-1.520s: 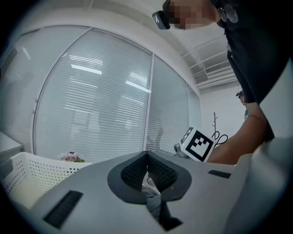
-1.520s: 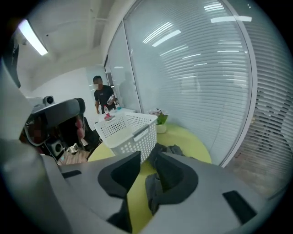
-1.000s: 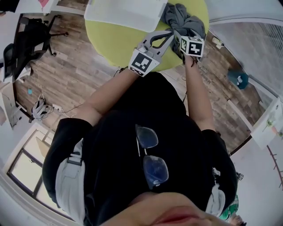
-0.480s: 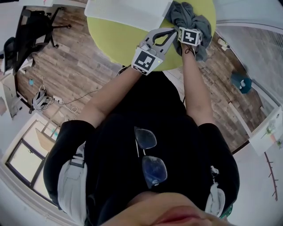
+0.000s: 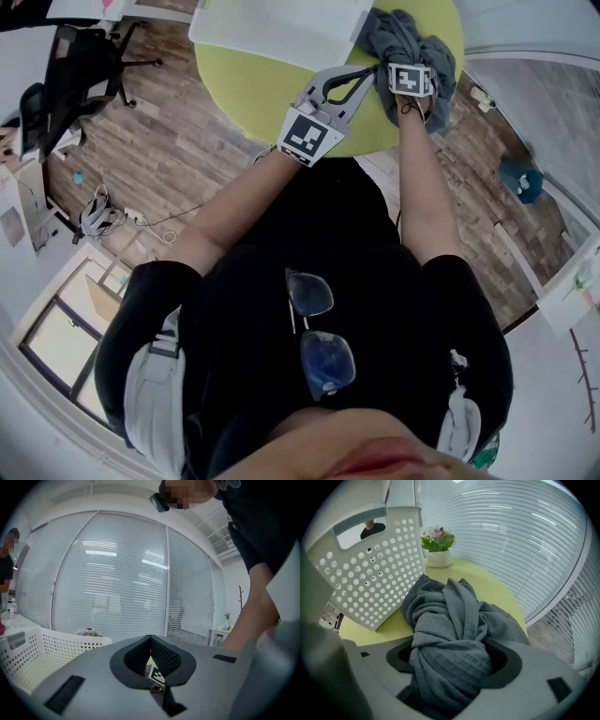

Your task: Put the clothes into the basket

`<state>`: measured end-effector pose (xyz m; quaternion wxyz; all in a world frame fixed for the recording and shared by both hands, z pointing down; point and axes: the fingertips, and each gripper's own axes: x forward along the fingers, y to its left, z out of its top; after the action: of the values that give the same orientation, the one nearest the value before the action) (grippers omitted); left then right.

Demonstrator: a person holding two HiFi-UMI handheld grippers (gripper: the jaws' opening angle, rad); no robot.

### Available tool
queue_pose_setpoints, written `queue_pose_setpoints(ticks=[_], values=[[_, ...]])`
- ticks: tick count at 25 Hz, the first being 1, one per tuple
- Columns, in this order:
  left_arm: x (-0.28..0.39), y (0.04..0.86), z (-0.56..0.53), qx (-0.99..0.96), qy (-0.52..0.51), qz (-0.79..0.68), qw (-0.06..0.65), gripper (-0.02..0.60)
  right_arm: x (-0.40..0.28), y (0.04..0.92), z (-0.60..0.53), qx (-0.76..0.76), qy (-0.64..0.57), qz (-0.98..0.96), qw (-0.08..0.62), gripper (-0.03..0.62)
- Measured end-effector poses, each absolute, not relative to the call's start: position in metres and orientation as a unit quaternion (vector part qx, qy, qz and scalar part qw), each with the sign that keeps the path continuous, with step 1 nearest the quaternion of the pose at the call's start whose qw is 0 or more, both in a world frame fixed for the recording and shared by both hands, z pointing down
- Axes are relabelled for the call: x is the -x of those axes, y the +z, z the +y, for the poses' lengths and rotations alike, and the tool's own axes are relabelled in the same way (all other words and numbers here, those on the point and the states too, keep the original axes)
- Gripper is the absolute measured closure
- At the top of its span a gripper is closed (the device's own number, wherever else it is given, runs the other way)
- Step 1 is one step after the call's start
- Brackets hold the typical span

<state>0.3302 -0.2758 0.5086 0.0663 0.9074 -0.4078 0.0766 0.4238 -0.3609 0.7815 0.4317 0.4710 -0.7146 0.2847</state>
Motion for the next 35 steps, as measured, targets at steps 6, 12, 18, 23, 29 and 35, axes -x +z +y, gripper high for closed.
queue_pose_setpoints(ticks=[6,12,18,23,29,35], values=[[-0.315,0.493,-0.275,-0.908,0.073,-0.407,0.063,0.574,-0.425,0.764,-0.356,-0.464,0.275,-0.722,0.433,0.269],[-0.3,0.481,-0.274,-0.917,0.071,-0.388,0.057,0.574,-0.417,0.73,-0.345,-0.448,0.26,-0.733,0.44,0.273],[-0.281,0.467,-0.279,-0.931,0.058,-0.355,0.051,0.574,-0.414,0.679,-0.335,-0.469,0.259,-0.734,0.417,0.273],[-0.272,0.453,-0.286,-0.942,0.047,-0.327,0.049,0.574,-0.415,0.631,-0.326,-0.473,0.24,-0.733,0.425,0.273],[-0.262,0.431,-0.293,-0.95,0.04,-0.309,0.034,0.574,-0.403,0.571,-0.327,-0.484,0.213,-0.74,0.416,0.273],[-0.243,0.403,-0.309,-0.948,0.027,-0.315,0.024,0.574,-0.375,0.509,-0.342,-0.489,0.161,-0.755,0.407,0.272]])
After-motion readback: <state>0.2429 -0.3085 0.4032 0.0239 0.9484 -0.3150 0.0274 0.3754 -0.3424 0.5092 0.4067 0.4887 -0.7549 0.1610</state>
